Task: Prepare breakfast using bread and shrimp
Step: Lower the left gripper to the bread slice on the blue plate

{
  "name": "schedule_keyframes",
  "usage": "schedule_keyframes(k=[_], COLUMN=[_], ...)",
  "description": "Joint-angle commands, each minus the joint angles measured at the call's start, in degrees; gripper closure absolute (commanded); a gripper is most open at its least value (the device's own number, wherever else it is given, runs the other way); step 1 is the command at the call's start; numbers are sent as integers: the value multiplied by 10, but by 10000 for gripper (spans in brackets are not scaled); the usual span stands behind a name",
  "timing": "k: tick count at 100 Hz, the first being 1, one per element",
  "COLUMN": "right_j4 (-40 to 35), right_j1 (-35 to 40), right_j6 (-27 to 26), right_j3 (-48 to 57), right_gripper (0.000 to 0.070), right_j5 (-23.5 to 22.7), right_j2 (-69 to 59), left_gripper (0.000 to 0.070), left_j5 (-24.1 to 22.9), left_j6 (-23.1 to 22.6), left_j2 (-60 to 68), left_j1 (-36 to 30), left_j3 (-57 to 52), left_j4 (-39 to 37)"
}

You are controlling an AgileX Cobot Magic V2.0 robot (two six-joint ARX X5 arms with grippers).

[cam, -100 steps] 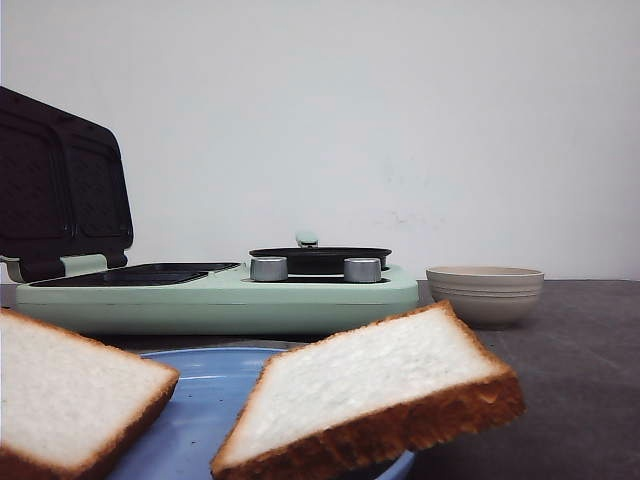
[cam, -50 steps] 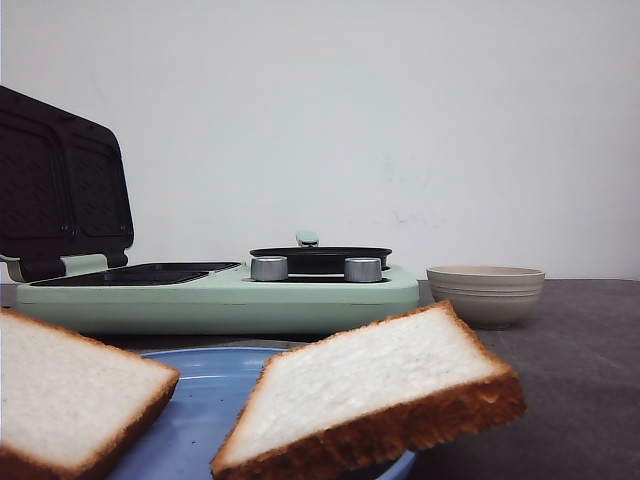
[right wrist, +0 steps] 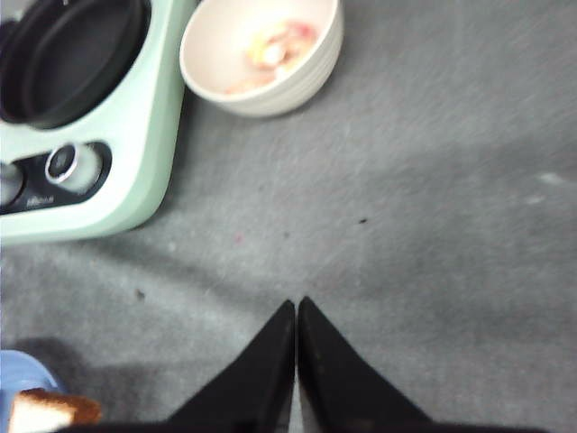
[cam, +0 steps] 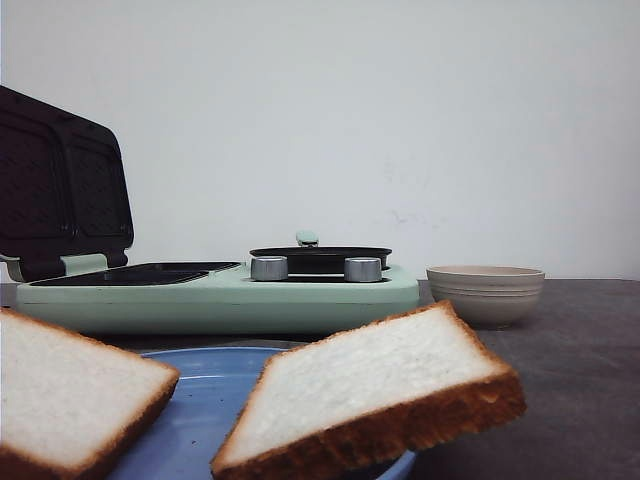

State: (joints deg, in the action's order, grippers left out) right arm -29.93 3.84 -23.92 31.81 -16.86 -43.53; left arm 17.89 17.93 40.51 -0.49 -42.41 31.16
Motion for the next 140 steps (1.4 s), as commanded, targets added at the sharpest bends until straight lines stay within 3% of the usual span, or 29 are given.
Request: schedule_keyframes(k=[1, 17, 29, 38, 46, 55, 60, 69, 81, 105, 140], right_j4=[-3, -6, -5, -5, -7, -13, -19, -30, -42, -32, -44], right_j1=[0, 0, 0, 0, 0, 0, 0, 0, 1, 1, 1], right_j6=[-5, 3, 13, 19, 19, 18, 18, 22, 37, 42, 38], right_j3=[9, 9, 9, 9, 9, 9, 9, 9, 9, 9, 9], right_gripper=[700, 700, 700, 700, 660, 504, 429, 339, 288, 288, 288], right_j5=[-9, -39, -90, -141, -182, -219, -228, -234, -238, -239, -254], right_j2=[-13, -25, -25, -25, -25, -25, -25, -25, -25, -24, -24], left_gripper=[696, 693, 659, 652, 504, 310, 253, 253, 253, 253, 253], left_j5=[4, 18, 24, 55, 80, 113, 133, 161, 172, 172, 140], left_j6=[-7, -8, -12, -23, -23, -25, -32, -42, -61, -90, -120], left_j2=[4, 7, 11, 20, 33, 50, 59, 74, 94, 130, 186], left_j1=[0, 0, 0, 0, 0, 0, 0, 0, -3, -17, -48], left_j3=[-10, -10, -10, -10, -10, -10, -10, -10, -10, -10, -10], left_j4=[12, 64, 112, 145, 177, 207, 219, 240, 275, 327, 332])
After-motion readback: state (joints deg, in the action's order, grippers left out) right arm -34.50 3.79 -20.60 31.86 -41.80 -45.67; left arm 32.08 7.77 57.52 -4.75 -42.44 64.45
